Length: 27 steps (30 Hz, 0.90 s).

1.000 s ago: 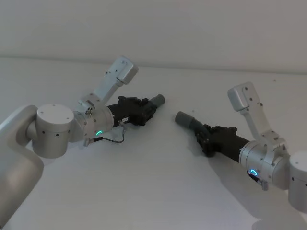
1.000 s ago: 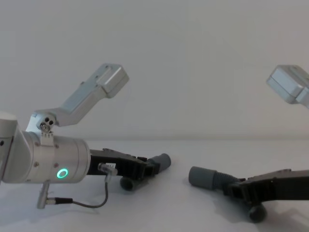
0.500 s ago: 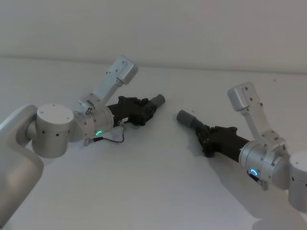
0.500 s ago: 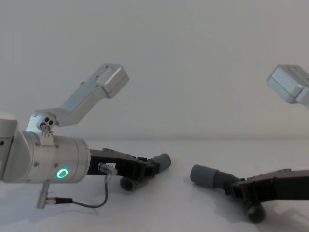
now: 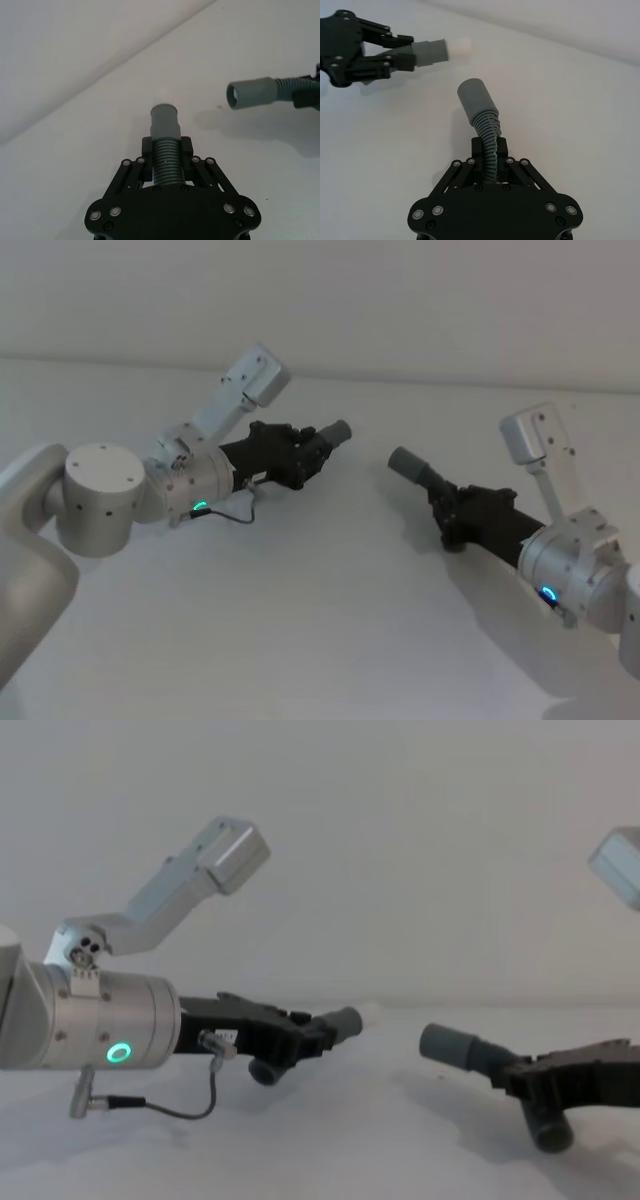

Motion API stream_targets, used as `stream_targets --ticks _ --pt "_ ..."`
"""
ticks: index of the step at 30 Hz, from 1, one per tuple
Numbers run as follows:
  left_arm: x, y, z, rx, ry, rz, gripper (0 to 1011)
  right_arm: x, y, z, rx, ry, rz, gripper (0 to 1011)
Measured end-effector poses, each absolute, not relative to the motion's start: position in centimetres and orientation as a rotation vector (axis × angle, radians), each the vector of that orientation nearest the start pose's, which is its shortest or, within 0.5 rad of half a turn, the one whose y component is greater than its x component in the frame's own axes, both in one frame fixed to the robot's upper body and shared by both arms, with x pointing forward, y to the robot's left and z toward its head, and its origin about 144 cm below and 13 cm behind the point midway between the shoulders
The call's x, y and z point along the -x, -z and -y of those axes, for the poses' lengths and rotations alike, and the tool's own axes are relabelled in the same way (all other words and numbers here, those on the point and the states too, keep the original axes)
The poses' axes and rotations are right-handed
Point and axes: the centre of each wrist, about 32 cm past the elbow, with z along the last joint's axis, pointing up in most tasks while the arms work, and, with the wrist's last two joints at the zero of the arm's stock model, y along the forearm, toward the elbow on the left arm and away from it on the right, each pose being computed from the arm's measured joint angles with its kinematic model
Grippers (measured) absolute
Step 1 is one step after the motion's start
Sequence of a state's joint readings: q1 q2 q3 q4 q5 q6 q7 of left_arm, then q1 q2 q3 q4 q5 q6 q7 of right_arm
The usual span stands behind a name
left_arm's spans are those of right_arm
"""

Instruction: Use both hands to pick up one end of the pipe from the table, align the ends, and insert them.

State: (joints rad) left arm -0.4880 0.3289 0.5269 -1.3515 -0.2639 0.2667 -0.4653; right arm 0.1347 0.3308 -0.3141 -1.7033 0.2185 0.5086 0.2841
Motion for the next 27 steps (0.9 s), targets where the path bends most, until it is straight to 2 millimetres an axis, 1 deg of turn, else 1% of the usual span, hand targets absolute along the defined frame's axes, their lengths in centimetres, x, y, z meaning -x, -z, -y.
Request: stream_targets --ticks 7,15,18,19,27 --pt "-56.2 -122.8 -20.2 -0.301 -0.687 0.141 320 -47.3 -120.5 22.8 0.326 1.009 -0.073 156" --pt "-56.2 -124.4 -20.9 -0.308 -0.631 0.273 320 -46.7 -120.4 24.3 0.284 1.035 0.047 155" --pt "-56.1 -125.3 -21.3 -0.317 -0.602 0.347 320 -46.4 -120.3 25.0 0.271 1.042 0.106 153" --pt "-56.1 -125.3 -21.3 -0.317 -0.602 0.347 320 -46.4 -120.3 25.0 0.271 1.042 0.106 153" --pt "-55.9 -127.2 -22.2 -0.345 -0.535 0.512 320 -45.8 -120.0 26.6 0.243 1.047 0.260 151"
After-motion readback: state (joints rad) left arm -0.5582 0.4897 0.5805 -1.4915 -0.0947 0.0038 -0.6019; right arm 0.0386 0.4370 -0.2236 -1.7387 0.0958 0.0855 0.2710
